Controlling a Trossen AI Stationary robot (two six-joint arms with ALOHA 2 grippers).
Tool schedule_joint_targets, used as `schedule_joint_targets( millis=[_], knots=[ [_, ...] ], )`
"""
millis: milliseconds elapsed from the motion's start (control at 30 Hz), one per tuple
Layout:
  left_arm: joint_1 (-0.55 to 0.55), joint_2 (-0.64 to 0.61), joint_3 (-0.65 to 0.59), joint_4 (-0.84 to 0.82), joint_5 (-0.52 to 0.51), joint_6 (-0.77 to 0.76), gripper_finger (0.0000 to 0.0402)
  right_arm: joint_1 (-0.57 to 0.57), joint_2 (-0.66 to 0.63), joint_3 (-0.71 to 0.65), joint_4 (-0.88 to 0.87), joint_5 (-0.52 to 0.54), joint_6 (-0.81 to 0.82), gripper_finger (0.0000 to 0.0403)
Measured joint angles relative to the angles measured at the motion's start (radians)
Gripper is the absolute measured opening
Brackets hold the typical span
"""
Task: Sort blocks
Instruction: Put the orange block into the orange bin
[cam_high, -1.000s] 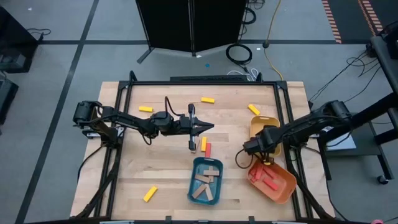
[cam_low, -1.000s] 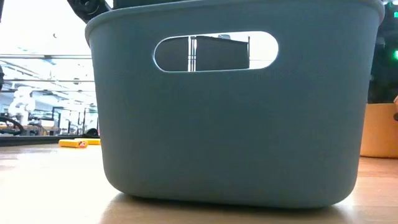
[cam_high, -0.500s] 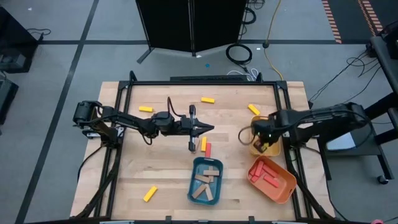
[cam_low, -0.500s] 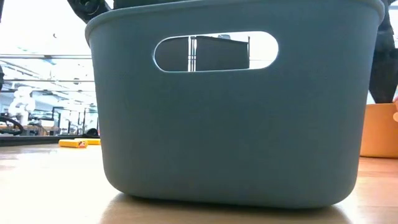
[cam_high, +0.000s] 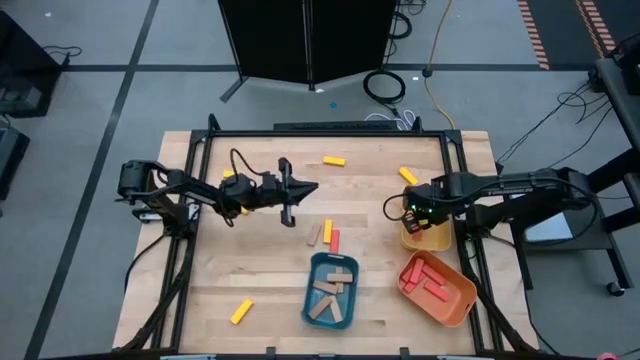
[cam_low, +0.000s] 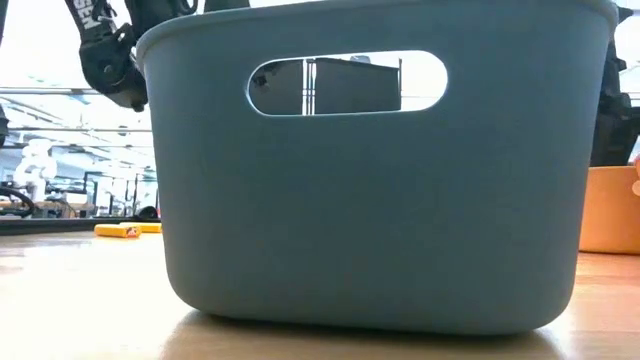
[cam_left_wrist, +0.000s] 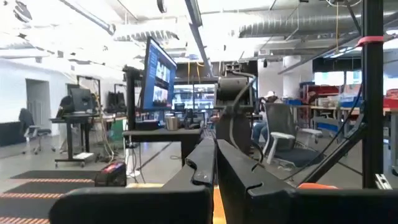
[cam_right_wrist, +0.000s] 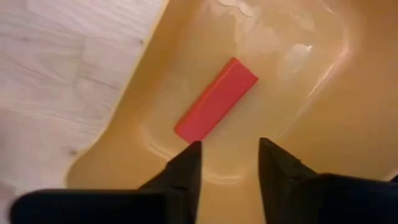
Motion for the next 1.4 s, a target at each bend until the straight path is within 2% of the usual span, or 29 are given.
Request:
schedule_joint_targets(
  millis=[300,400,500,567,800,933,1133,1233,1400],
  knots=[
    [0.068,0.0,0.038,-0.013,0.009,0.052,0.0012,0.0,0.035,0.0,0.006,0.004,-0.002,0.0212],
    [0.103,0.0,0.043,-0.052,0.01,0.083,0.0012,0.0,0.042,-0.001,0.038,0.019,-0.01,0.0233],
    [0.147,0.0,0.043,-0.059,0.01,0.102,0.0012,-0.002,0.052,-0.033,0.124,0.019,-0.014,0.0236],
    [0.179,0.0,0.045,-0.047,0.025,0.101,0.0012,-0.001,0.06,-0.071,0.172,0.017,0.013,0.0232],
    [0.263,0.0,0.082,-0.071,0.203,0.072,0.0012,0.011,0.064,-0.128,0.229,0.033,0.156,0.0218],
    [0.269,0.0,0.084,-0.062,0.236,0.072,0.0012,0.028,0.079,-0.131,0.245,0.093,0.198,0.0217],
    [0.268,0.0,0.084,-0.033,0.261,0.072,0.0012,0.029,0.144,-0.202,0.321,0.087,0.195,0.0203],
    [0.269,0.0,0.084,-0.022,0.274,0.071,0.0012,0.028,0.17,-0.21,0.325,0.078,0.168,0.0169],
    [0.268,0.0,0.084,-0.001,0.274,0.068,0.0012,0.028,0.163,-0.175,0.305,0.08,0.089,0.0051]
  ],
)
